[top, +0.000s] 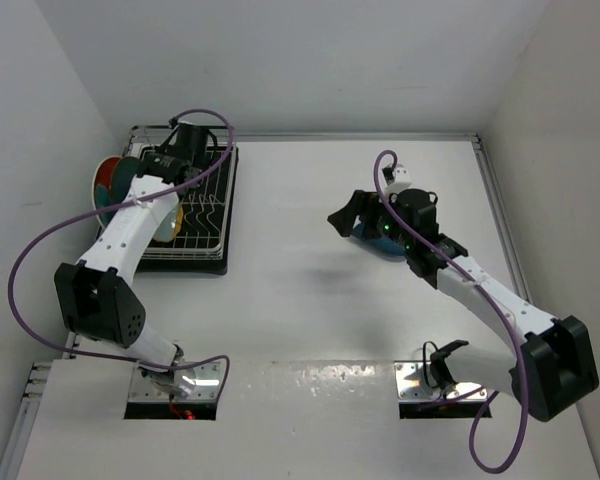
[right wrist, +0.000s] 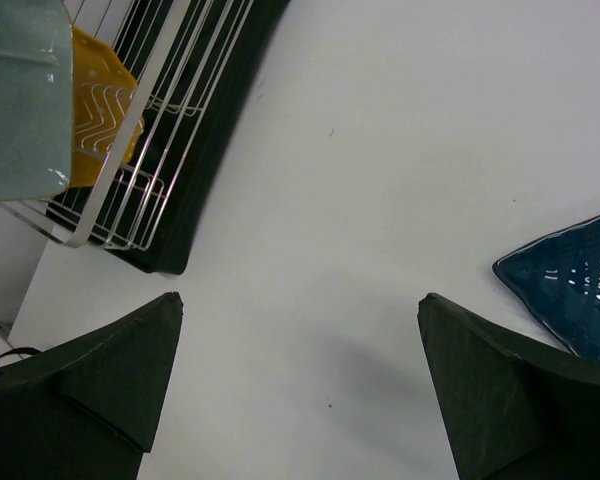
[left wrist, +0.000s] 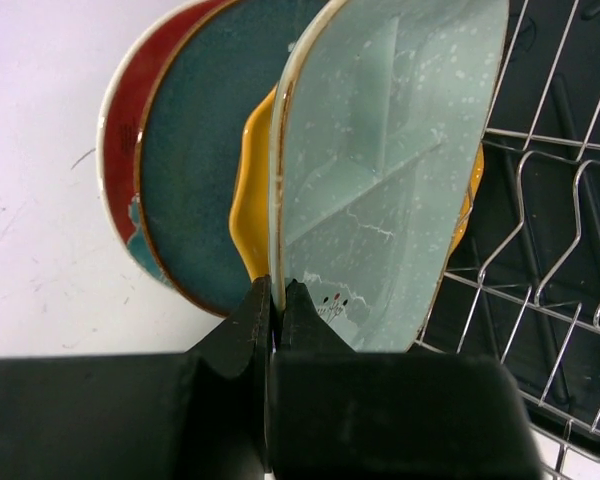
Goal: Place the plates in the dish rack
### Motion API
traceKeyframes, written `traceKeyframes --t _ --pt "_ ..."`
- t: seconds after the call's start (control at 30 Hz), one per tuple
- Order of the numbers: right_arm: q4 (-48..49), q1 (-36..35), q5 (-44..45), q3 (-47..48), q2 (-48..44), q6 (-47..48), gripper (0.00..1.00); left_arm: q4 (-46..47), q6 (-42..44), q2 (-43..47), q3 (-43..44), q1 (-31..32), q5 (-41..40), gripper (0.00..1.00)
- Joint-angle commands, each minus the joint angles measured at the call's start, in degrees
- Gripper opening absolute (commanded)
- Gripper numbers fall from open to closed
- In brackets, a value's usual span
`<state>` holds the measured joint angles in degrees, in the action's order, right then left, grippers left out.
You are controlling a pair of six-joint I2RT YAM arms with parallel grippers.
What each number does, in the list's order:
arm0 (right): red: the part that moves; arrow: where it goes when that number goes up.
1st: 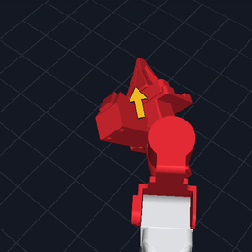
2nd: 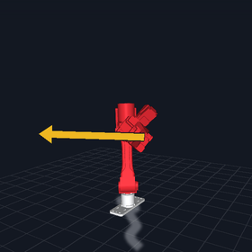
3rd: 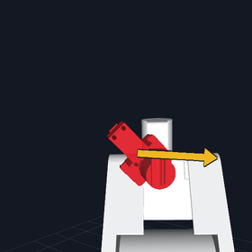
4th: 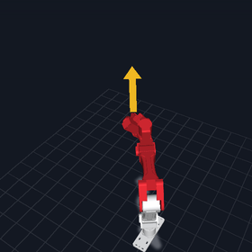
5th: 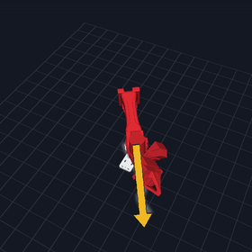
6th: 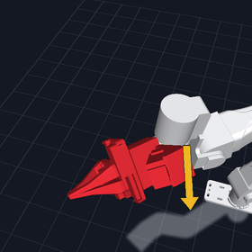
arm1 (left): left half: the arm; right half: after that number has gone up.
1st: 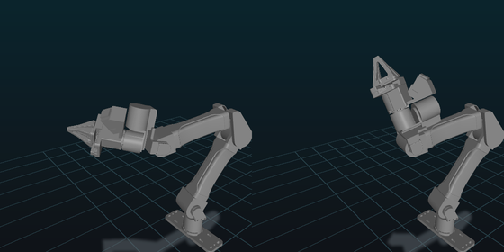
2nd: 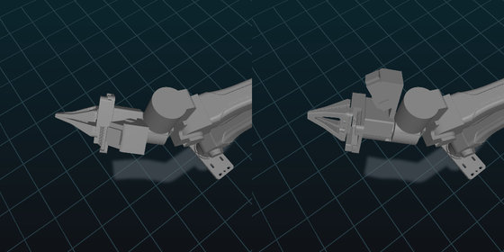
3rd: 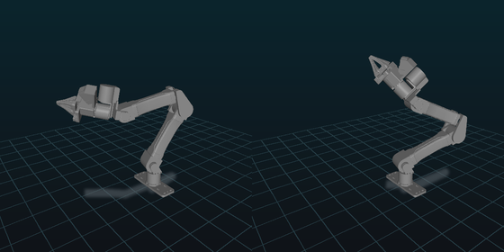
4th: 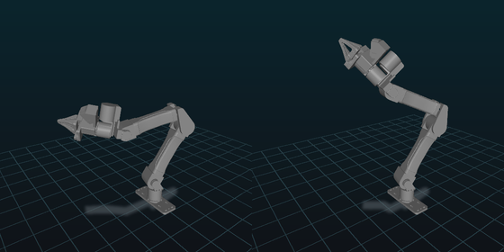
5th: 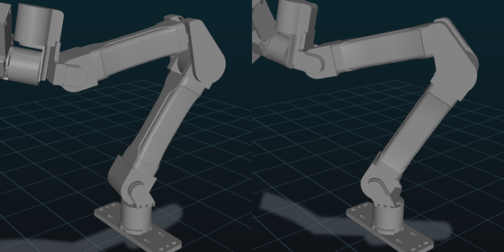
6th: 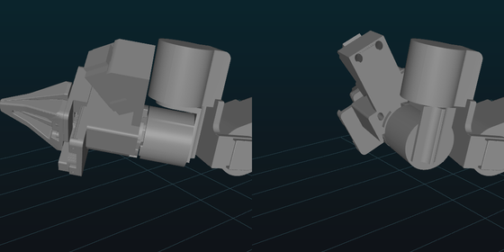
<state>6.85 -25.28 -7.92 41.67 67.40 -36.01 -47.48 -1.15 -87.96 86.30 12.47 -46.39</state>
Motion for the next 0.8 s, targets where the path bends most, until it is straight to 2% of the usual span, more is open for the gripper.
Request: traceKeyframes --t 0.0,0.27,0.6,0.77 --pt "1.4 -0.2 1.0 -0.3 -2.2 0.6 1.00 7.5 -0.2 3.1 -0.3 -0.7 -3.4 0.00" --pt "0.4 -0.2 1.6 -0.7 -3.3 1.0 1.00 7.5 -1.2 -1.4 -1.6 -1.2 2.4 0.00" --pt "-0.7 -0.2 2.4 -1.0 -4.5 1.3 1.00 7.5 -2.5 -2.7 -2.1 -1.7 3.1 0.00" --pt "-1.0 -0.2 2.4 -0.6 -4.3 1.3 1.00 7.0 -5.5 -1.4 -1.5 -2.3 -1.7 0.00"
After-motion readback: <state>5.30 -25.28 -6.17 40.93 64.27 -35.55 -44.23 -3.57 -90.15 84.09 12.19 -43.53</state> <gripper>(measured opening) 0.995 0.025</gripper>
